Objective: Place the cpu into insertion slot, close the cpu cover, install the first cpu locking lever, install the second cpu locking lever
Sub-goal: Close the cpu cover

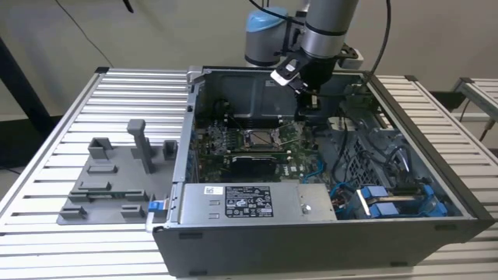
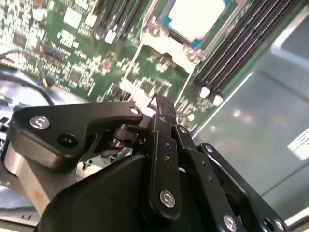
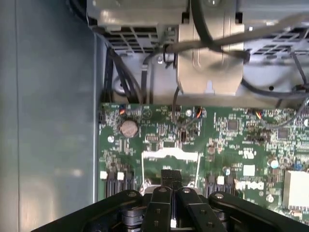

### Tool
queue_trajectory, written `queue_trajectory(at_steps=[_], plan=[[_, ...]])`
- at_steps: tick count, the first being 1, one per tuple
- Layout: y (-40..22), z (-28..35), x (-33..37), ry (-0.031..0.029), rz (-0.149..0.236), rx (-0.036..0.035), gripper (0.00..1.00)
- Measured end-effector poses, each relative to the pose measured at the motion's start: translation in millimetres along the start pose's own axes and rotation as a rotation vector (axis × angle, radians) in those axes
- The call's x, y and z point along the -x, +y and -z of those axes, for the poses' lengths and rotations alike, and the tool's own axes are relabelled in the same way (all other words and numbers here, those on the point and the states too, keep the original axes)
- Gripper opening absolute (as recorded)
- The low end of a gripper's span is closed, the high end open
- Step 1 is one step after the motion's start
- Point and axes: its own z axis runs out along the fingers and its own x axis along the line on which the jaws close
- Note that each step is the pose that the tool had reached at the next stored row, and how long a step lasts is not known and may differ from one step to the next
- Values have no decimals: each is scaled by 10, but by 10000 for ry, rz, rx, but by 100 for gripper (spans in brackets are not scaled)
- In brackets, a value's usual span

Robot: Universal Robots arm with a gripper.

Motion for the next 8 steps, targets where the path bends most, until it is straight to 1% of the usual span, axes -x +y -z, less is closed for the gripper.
queue_trajectory(at_steps=[3,6,8], plan=[[99,-24,3,-1,-6,-111,11],[190,-60,6,0,-12,-186,11],[264,-87,8,-2,-13,-225,11]])
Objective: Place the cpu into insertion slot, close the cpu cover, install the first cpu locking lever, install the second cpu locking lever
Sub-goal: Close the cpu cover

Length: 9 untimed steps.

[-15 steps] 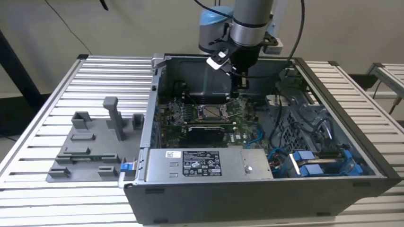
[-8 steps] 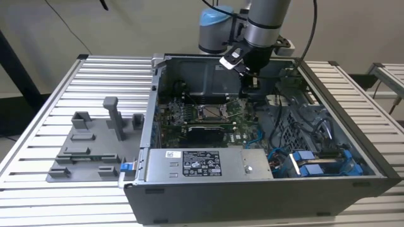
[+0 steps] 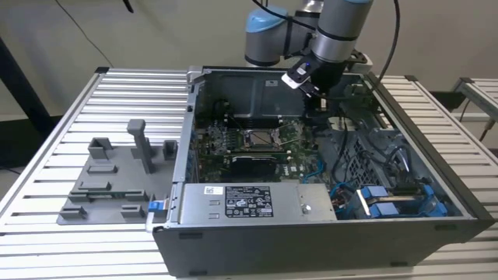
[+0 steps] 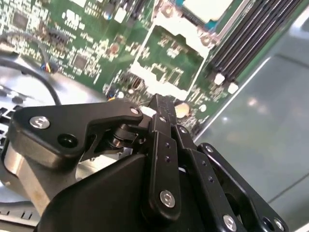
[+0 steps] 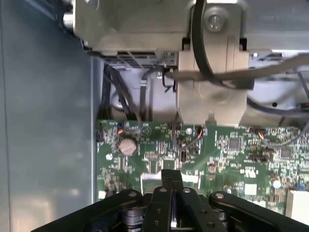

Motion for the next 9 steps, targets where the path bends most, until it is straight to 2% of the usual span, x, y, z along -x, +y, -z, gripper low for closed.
queue_trajectory(at_steps=[2,4,9], plan=[[64,-28,2,3,-1,-36,11],[103,-60,4,1,0,-59,11],[127,-120,6,4,18,-136,11]])
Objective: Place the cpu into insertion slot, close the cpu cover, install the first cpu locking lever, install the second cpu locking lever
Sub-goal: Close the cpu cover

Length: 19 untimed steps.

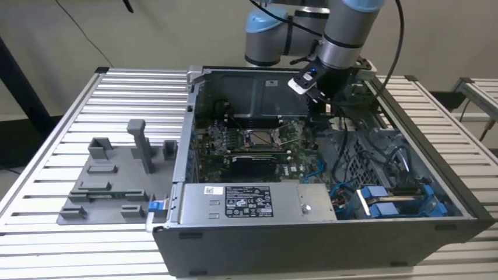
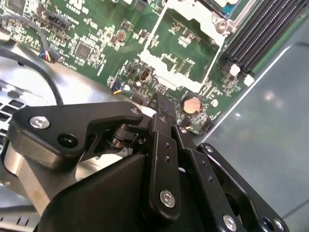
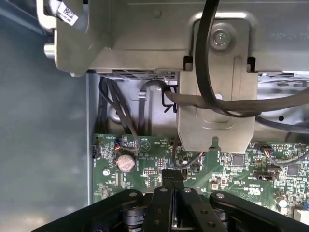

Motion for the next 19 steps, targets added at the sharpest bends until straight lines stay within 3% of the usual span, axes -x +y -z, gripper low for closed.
queue_trajectory(at_steps=[16,17,19], plan=[[9,-249,5,-4,104,-81,11],[9,-258,6,-5,108,-112,11],[16,-262,7,-4,103,-308,11]])
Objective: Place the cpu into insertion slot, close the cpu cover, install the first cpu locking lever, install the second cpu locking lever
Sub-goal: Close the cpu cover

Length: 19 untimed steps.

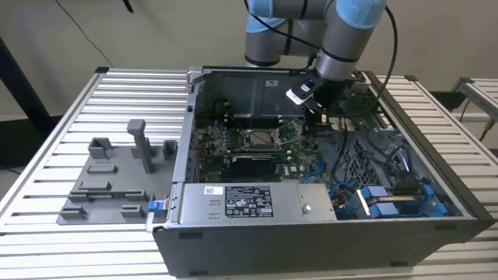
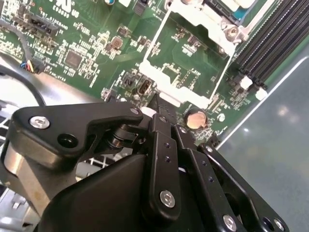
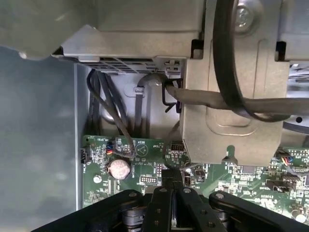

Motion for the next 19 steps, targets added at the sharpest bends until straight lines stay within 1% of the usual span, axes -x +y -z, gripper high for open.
queue_trajectory(at_steps=[2,3,6,7,9,10,11,12,14,17,19], plan=[[12,0,-1,3,-4,-242,11],[18,0,-1,6,-6,-329,11],[31,2,0,16,-11,-558,11],[32,3,0,25,-15,-664,11],[35,3,0,67,-27,-870,11],[32,2,-1,100,-32,-1006,11],[29,1,-3,132,-43,-1089,11],[30,12,-2,131,-41,-1142,11],[29,38,-3,142,-42,-1217,11],[26,94,-6,156,-45,-1290,11],[23,137,-8,165,-46,-1324,11]])
